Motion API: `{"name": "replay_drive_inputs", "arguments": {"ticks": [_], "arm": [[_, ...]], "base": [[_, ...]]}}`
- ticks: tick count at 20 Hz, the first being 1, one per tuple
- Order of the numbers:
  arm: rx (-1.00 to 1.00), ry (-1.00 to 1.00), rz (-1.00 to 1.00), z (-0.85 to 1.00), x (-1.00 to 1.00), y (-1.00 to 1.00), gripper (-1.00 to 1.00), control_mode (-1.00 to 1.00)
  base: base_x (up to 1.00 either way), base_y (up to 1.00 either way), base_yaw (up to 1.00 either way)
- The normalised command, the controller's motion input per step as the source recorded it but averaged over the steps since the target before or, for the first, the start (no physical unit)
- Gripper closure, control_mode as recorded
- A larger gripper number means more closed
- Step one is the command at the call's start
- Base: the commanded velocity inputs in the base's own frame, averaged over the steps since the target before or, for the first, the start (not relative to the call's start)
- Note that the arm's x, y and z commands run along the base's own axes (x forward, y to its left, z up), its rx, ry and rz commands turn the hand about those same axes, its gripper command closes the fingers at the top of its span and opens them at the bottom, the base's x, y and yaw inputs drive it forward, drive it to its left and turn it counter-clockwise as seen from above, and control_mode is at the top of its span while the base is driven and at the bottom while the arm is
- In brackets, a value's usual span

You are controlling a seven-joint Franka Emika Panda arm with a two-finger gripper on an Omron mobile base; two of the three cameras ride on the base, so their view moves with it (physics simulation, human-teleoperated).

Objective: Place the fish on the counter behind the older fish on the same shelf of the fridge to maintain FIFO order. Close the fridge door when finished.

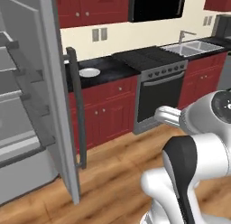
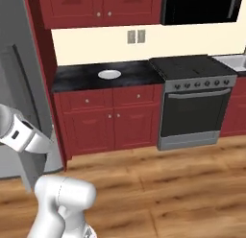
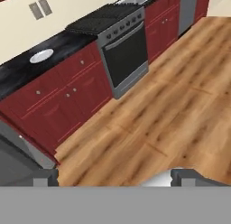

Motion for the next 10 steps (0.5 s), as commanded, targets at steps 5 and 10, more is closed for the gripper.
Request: {"name": "replay_drive_inputs", "arguments": {"ticks": [5, 10], "arm": [[0.0, 0.0, 0.0, 0.0, 0.0, 0.0, -1.0, 1.0], [0.0, 0.0, 0.0, 0.0, 0.0, 0.0, -1.0, 1.0]], "base": [[0.76, -0.79, 0.22], [0.99, -0.52, 0.45]]}}
